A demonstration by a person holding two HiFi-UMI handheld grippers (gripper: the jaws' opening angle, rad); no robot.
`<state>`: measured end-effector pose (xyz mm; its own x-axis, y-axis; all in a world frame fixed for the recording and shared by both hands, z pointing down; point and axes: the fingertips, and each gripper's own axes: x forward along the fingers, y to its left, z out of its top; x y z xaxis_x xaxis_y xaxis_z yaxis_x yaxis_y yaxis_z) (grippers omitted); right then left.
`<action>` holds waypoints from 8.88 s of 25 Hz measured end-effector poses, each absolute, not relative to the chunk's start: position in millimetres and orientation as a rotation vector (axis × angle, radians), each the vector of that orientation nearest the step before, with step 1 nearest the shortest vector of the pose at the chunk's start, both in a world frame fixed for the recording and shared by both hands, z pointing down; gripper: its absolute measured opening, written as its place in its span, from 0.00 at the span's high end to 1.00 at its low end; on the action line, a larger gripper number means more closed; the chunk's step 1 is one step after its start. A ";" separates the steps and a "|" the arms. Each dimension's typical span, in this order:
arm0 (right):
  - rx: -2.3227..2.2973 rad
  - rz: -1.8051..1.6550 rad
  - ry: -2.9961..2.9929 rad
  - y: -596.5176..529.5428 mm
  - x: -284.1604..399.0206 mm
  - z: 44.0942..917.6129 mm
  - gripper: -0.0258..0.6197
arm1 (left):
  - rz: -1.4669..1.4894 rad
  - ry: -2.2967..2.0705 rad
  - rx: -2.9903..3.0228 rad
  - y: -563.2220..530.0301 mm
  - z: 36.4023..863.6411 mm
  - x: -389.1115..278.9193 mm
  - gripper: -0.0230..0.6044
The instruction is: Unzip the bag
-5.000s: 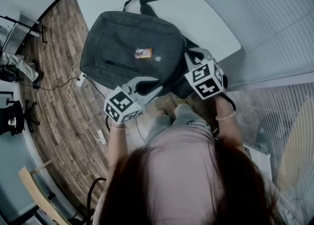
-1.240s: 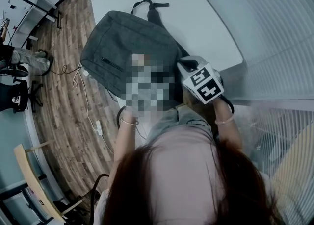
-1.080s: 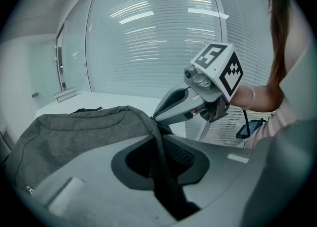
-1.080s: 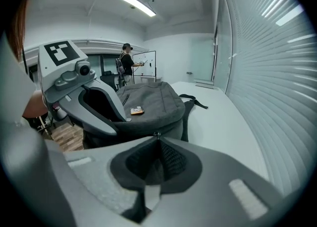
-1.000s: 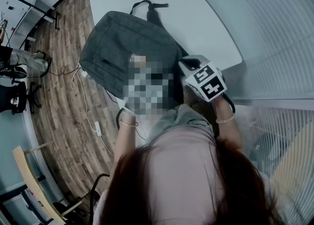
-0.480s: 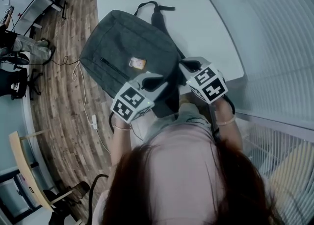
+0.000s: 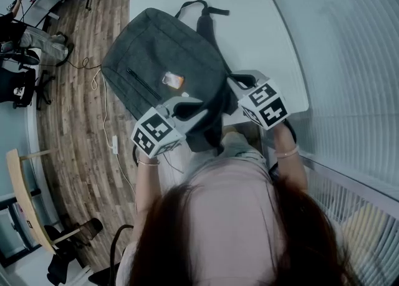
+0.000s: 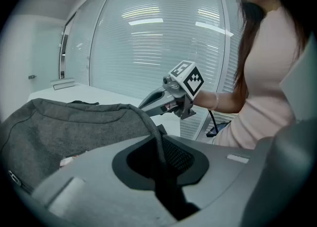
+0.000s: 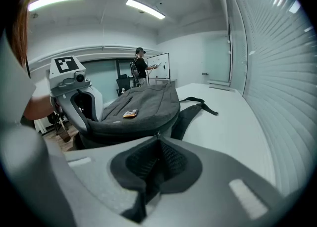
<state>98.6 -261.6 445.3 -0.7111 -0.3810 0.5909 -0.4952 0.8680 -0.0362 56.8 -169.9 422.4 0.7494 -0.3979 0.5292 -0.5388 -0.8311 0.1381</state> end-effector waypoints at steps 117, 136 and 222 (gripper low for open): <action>0.206 -0.190 -2.524 -403.6 -1.0 472.7 0.89 | 0.659 -0.805 2.572 -175.1 435.9 57.9 0.85; 0.403 -0.104 -2.665 -382.1 21.4 431.1 0.89 | 0.588 -1.159 2.480 -171.0 411.3 32.3 0.79; 0.996 -0.288 -2.866 -90.5 122.1 298.6 0.96 | 0.127 -2.133 2.283 -28.0 305.2 37.4 0.95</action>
